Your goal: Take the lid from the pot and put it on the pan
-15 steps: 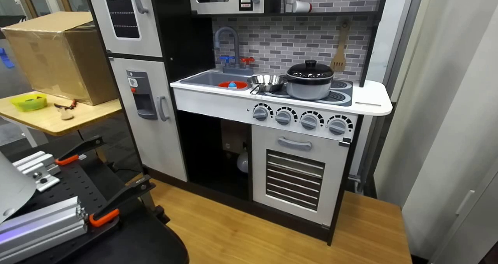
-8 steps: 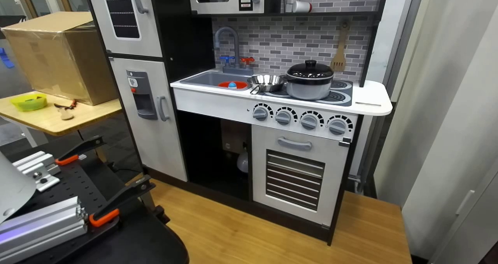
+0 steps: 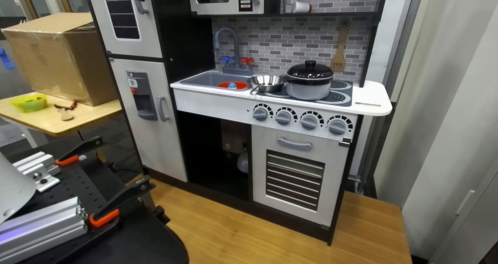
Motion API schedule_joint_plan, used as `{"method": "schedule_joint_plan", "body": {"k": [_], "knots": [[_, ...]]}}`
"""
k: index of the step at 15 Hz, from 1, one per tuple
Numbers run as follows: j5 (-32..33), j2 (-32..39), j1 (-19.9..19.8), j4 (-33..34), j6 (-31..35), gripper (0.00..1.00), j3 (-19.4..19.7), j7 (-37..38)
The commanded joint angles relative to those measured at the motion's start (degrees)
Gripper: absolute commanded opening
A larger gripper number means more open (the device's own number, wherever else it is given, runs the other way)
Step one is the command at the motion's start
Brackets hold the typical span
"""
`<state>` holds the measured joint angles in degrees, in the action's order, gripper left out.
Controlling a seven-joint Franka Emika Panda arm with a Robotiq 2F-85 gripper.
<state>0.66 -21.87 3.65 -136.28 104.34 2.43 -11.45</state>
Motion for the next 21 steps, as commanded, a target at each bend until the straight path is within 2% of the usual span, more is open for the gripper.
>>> {"method": "schedule_joint_plan", "body": {"k": [1, 4, 5, 21], "knots": [[2.32, 7.53, -2.7, 7.46, 1.88, 1.0, 1.44, -1.0], [1.62, 11.95, -4.79, 12.82, -0.36, 1.0, 3.33, -1.13], [2.27, 9.32, -4.55, 9.47, 2.43, 1.0, 2.62, -0.6], [2.23, 10.3, -4.75, 9.89, 2.95, 1.0, 2.55, -1.23]]}}
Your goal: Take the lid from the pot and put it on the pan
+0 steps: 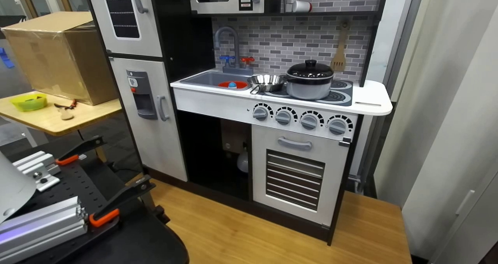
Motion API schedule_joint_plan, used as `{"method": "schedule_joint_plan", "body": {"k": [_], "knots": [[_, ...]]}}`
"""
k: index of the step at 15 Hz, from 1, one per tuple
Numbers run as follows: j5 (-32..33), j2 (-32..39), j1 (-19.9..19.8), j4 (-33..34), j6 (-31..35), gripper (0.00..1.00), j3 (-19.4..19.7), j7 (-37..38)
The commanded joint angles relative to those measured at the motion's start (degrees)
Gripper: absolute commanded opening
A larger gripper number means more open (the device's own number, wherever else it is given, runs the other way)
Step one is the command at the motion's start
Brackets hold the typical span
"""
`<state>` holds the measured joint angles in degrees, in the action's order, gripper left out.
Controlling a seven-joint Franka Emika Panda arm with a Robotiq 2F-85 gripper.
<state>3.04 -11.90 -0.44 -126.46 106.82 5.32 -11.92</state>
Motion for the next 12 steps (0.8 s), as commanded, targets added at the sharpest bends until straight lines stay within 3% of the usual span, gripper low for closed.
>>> {"method": "schedule_joint_plan", "body": {"k": [1, 12], "knots": [[0.07, 1.18, -0.87, 0.34, 0.88, 1.0, -0.06, -1.26], [-0.33, 9.7, -4.85, 6.63, 6.14, 1.0, 3.12, -1.75]]}}
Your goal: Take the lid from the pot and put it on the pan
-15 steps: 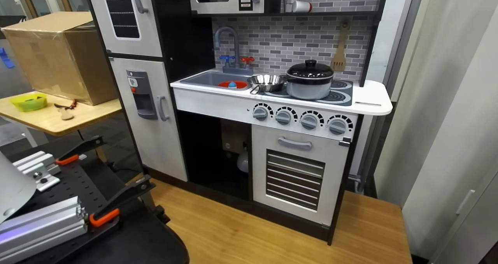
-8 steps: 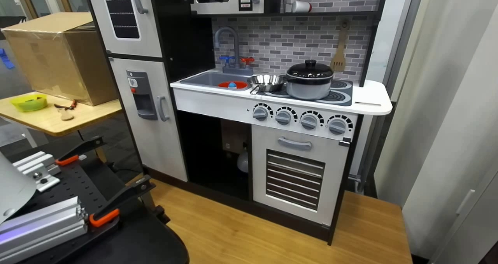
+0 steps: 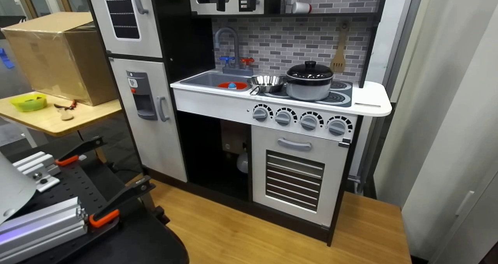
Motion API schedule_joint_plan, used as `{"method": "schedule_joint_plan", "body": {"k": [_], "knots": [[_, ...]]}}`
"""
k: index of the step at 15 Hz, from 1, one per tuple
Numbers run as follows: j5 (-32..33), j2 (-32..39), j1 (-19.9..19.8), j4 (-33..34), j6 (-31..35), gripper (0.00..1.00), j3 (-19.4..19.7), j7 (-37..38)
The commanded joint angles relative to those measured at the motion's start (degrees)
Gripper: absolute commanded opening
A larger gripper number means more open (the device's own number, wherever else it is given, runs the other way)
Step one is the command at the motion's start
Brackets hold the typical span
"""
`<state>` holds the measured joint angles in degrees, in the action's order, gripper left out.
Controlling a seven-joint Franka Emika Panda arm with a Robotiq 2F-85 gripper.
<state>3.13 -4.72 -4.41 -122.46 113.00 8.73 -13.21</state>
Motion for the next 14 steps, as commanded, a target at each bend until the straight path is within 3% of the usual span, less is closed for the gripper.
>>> {"method": "schedule_joint_plan", "body": {"k": [1, 10, 14], "knots": [[-0.07, 0.72, -0.79, 0.78, -0.08, 1.0, -0.62, -0.04], [1.44, 1.06, -0.95, 0.68, 0.98, 1.0, -0.67, -0.29], [2.21, 4.35, -1.5, 2.99, 2.94, 1.0, -0.18, -1.55]]}}
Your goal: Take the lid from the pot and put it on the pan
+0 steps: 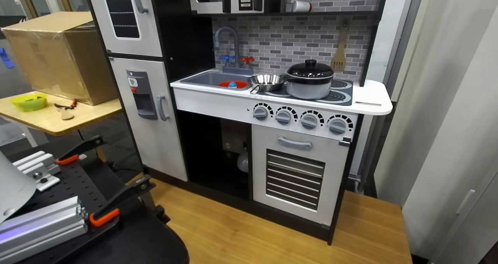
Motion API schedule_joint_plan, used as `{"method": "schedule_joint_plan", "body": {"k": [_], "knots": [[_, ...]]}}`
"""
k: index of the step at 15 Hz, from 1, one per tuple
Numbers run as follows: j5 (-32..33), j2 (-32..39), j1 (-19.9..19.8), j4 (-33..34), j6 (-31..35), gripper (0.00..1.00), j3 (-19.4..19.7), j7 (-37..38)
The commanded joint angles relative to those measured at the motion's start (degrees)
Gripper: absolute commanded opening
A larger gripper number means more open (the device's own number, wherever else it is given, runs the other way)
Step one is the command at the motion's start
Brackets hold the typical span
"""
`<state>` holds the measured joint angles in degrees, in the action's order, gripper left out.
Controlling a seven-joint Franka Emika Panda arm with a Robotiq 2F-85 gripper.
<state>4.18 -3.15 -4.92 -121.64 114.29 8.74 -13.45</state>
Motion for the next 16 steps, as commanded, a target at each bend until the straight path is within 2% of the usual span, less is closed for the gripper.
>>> {"method": "schedule_joint_plan", "body": {"k": [1, 9, 16], "knots": [[1.55, 3.79, -1.19, 2.97, 2.39, 1.0, -0.1, -1.05], [1.57, 12.85, -2.77, 12.26, 3.94, 1.0, 0.13, 0.13], [-0.64, 19.42, -4.38, 16.47, 3.77, 1.0, 0.0, 1.18]]}}
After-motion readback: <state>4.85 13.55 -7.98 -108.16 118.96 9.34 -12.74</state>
